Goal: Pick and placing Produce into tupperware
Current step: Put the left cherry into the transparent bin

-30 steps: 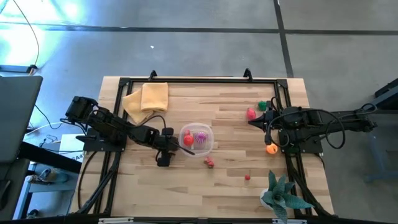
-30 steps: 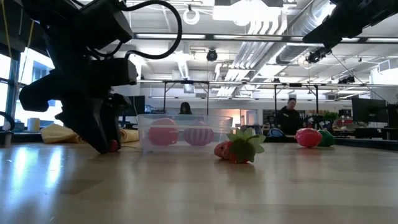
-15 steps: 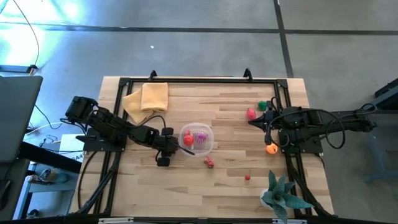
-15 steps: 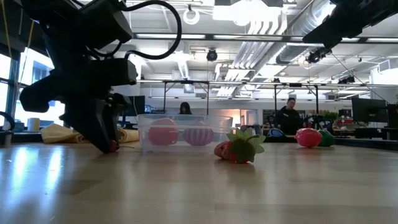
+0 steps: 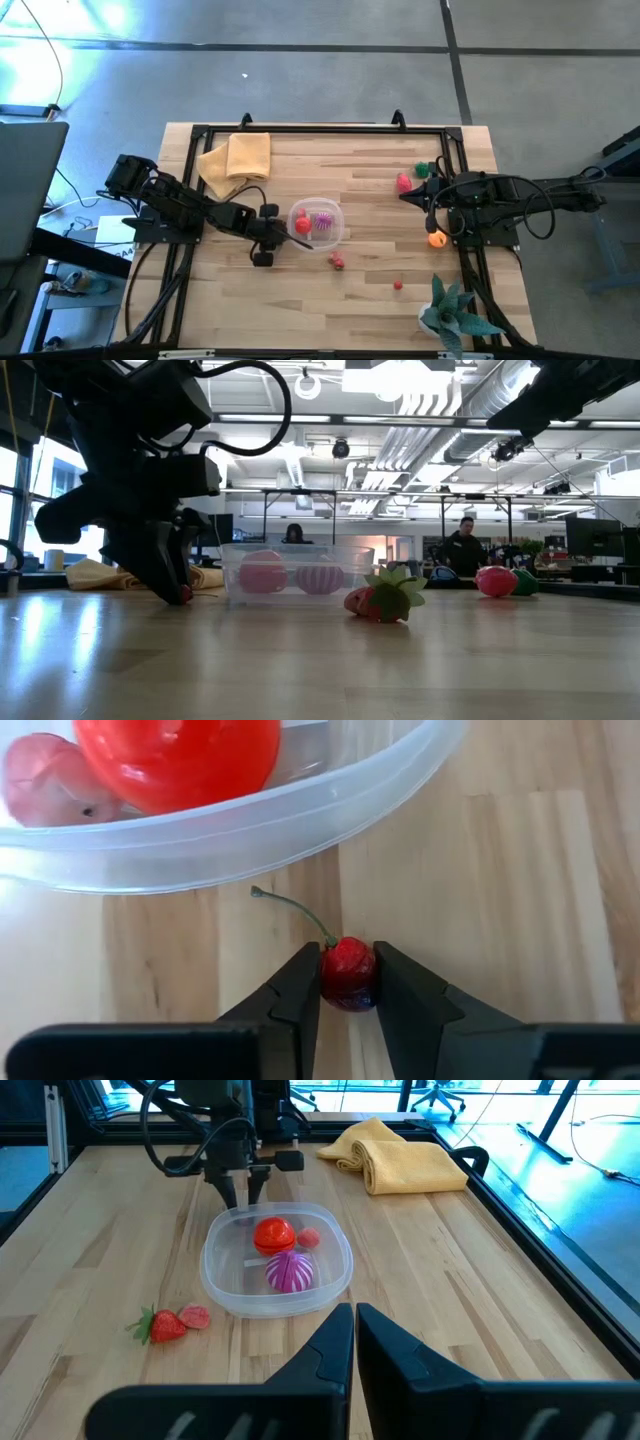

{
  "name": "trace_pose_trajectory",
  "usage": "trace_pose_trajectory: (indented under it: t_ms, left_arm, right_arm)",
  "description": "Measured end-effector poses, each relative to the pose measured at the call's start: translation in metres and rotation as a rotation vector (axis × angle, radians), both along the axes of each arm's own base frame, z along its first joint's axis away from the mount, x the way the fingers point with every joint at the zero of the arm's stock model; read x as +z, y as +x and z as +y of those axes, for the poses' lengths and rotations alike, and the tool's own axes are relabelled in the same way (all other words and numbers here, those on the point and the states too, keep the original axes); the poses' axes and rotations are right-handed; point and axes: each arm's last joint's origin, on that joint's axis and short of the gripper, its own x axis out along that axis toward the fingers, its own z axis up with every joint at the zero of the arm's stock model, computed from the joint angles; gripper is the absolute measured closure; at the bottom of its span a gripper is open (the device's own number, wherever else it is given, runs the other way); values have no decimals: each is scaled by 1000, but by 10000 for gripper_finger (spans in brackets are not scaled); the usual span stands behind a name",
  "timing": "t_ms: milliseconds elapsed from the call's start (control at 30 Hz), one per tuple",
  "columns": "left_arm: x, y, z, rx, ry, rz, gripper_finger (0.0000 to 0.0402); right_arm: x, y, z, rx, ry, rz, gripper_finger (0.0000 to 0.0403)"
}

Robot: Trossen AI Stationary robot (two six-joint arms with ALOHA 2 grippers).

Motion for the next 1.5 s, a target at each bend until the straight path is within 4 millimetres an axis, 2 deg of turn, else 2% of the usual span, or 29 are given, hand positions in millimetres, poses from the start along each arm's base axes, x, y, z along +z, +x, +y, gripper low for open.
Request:
trace_pose_trajectory:
  t_ms: [333, 533, 800, 967, 1233, 1500]
  left_arm:
    - [21, -12, 3, 34, 58, -18, 325]
    - [45, -14, 5, 45, 111, -34, 325]
    - [92, 3, 5, -5, 215, -63, 325]
    - [107, 21, 4, -70, 257, -82, 325]
    - [93, 54, -1, -186, 227, -7, 325]
    - [83, 77, -4, -260, 195, 45, 325]
  right_arm:
    - [0, 0, 0, 0, 0, 0, 394]
    - [0, 0, 0, 0, 0, 0, 394]
    - [0, 0, 0, 0, 0, 0, 394]
    - [0, 0, 0, 0, 0, 0, 394]
    - [0, 0, 0, 0, 0, 1, 394]
    - [0, 0, 0, 0, 0, 2, 394]
